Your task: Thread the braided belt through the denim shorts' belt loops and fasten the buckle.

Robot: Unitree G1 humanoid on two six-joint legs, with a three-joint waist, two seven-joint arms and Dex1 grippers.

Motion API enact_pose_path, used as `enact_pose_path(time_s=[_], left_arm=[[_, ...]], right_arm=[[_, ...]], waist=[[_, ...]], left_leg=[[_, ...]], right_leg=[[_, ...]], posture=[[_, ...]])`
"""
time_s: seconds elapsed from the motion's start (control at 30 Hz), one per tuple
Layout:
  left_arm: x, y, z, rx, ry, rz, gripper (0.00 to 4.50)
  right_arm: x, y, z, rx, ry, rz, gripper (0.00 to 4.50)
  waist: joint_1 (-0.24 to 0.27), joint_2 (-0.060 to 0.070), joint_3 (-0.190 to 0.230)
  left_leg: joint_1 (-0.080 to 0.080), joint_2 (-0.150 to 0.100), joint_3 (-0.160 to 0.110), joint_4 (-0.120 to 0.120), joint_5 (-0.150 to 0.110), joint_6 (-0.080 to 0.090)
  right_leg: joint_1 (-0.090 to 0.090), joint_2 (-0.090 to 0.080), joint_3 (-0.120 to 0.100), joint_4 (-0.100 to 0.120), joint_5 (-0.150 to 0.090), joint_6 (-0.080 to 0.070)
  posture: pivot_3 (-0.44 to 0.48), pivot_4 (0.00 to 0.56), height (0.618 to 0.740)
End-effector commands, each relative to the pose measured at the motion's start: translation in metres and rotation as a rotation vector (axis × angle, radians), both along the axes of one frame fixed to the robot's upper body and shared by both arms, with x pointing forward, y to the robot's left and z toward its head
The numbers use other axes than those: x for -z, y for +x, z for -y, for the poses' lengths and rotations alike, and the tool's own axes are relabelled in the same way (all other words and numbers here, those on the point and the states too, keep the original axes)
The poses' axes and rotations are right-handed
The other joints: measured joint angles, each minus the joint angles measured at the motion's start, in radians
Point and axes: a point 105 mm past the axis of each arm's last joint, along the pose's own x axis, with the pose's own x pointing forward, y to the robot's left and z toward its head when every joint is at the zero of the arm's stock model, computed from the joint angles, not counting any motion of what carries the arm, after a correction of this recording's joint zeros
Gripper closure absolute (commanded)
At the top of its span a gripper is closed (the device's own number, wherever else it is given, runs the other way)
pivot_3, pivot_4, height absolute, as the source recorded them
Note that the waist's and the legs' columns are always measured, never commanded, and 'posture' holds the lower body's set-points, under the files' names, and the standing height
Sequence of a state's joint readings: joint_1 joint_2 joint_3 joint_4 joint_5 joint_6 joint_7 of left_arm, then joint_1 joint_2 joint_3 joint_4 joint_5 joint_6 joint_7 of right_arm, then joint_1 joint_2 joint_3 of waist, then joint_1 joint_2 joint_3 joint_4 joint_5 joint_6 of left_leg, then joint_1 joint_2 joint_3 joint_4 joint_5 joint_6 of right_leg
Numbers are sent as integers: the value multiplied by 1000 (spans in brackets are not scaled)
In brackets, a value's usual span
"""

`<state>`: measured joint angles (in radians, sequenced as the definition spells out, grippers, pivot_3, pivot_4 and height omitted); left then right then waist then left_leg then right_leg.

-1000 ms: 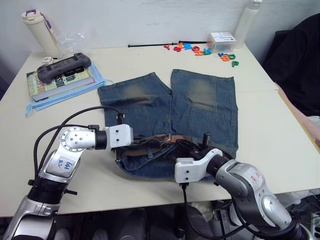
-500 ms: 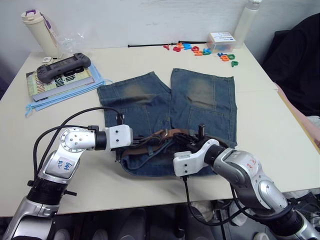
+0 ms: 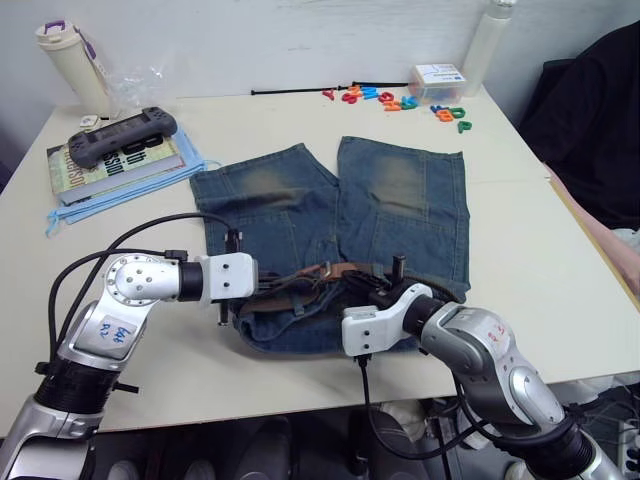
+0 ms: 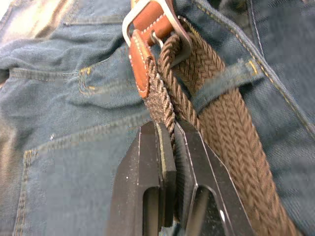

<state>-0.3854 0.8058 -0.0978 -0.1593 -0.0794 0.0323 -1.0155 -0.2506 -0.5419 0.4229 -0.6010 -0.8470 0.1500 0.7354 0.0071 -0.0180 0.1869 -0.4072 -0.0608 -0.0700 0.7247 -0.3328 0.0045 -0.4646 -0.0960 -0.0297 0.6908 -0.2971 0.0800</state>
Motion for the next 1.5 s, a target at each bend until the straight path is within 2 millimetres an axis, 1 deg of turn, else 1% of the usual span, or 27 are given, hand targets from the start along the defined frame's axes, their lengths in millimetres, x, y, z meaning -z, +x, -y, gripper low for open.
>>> enact_pose_path(time_s=[0.03, 0.17, 0.33, 0.4, 0.57, 0.83, 1.23, 1.33, 1.4, 1.5], left_arm=[[-17, -3, -6, -11, 0, 62, 4500], [-23, -3, -11, -46, -22, 99, 4500], [-30, -5, -8, -43, -64, 126, 4500], [-28, -8, -7, -18, -37, 132, 4500], [-27, -11, 0, 13, -44, 127, 4500], [-22, -12, 2, 26, -36, 100, 4500], [-23, -9, 12, 63, -32, 110, 4500], [-23, -8, 19, 75, -45, 116, 4500], [-22, -8, 23, 82, -51, 118, 4500], [-19, -5, 25, 79, -38, 123, 4500]], right_arm=[[-10, 0, 3, 15, 5, 50, 4460], [-8, 1, 3, 15, 3, 44, 4460], [-6, 3, 3, 11, 2, 39, 4460], [-7, 4, 2, 10, 5, 40, 4460], [-11, 6, 0, 8, 18, 52, 4460], [-19, 6, -5, -4, 40, 83, 4460], [-15, 2, -14, -82, -25, 79, 4460], [-14, 2, -15, -102, -40, 76, 4460], [-14, 1, -17, -114, -44, 74, 4460], [-13, 0, -18, -120, -48, 70, 4460]], waist=[[-3, 0, 0], [-9, 0, 0], [-7, -1, 0], [-7, -1, 0], [-9, -1, 0], [-9, -1, 0], [-9, -1, 0], [-9, -1, 0], [-9, -1, 0], [-8, -1, 0]], left_leg=[[0, 0, 0, 0, 0, 0], [0, 0, 0, 0, 0, 0], [0, 0, 0, 0, 0, 0], [0, 0, 0, 0, 0, 0], [0, 0, 0, 0, 0, 0], [0, 0, 0, 0, 0, 0], [0, 0, 0, 0, 0, 0], [0, 0, 0, 1, 0, 0], [0, 0, 0, 1, 0, 0], [0, 0, 1, 1, 0, 0]], right_leg=[[0, 0, 0, 0, 0, 0], [0, 0, 0, 0, 0, 0], [0, 0, 0, 1, 0, 0], [0, 0, 0, 1, 0, 0], [0, 0, 0, 1, 0, 0], [0, 0, 0, 1, 0, 0], [0, 0, 0, 1, 0, 0], [0, 0, 1, 2, 0, 0], [0, 0, 1, 2, 0, 0], [0, 0, 1, 2, 0, 0]], posture=[[0, 150, 659], [0, 150, 659], [0, 150, 659], [0, 150, 659], [0, 150, 659], [0, 150, 659], [0, 150, 659], [0, 150, 659], [0, 150, 659], [0, 150, 659]])
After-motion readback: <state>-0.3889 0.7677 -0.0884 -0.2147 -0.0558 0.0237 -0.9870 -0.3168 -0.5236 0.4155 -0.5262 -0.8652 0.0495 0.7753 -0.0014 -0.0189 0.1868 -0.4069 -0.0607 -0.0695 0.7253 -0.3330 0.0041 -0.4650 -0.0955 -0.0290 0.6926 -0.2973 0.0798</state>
